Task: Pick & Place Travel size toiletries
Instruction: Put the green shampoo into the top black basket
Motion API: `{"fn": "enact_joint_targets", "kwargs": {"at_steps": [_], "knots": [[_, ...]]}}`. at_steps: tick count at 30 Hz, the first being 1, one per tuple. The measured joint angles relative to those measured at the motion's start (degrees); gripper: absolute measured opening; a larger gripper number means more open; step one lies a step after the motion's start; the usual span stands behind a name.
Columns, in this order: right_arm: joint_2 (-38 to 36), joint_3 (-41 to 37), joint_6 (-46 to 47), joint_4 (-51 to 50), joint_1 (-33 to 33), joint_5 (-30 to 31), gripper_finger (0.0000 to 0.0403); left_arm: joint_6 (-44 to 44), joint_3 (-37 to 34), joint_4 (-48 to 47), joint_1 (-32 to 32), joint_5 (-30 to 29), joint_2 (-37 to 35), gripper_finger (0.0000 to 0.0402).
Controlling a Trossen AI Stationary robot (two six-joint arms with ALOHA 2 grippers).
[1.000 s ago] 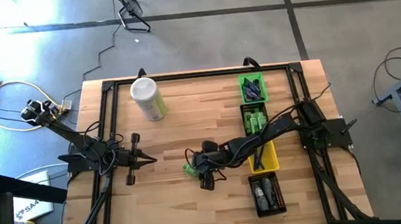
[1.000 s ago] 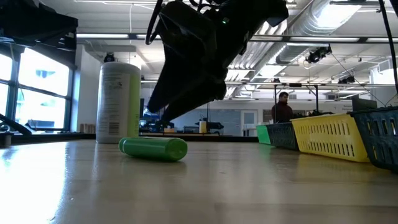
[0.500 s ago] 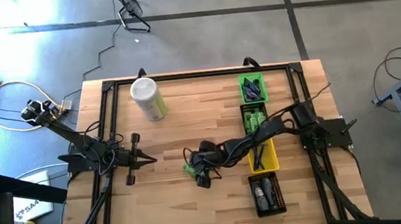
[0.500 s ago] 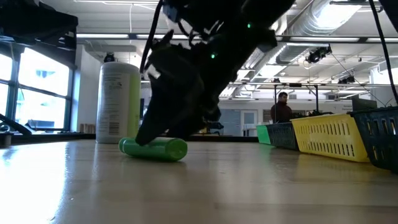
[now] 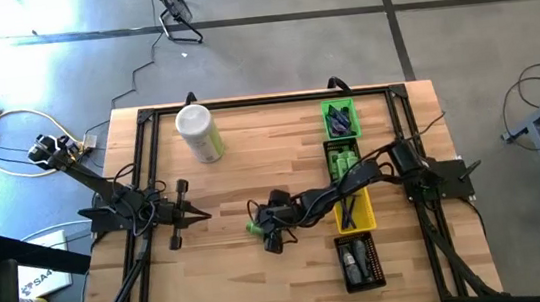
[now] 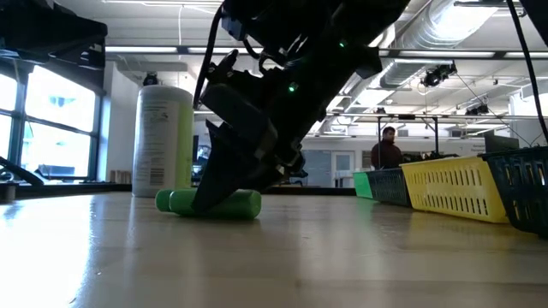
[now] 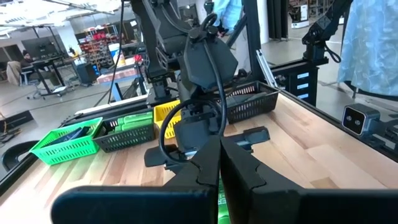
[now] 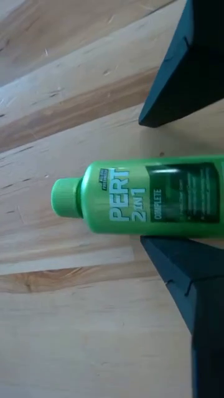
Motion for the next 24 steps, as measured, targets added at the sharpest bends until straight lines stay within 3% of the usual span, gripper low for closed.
{"fn": "enact_joint_targets", "kwargs": {"at_steps": [20, 24], "knots": [[-0.11, -0.04, -2.61, -0.11, -0.05, -1.63, 0.0164, 0.0, 0.0, -0.39, 0.0, -0.02, 0.02, 0.0007], [-0.69, -0.11, -2.78, -0.61, 0.05, -2.37, 0.0158, 0.02, 0.0, -0.39, 0.0, -0.02, 0.01, 0.0007]]}}
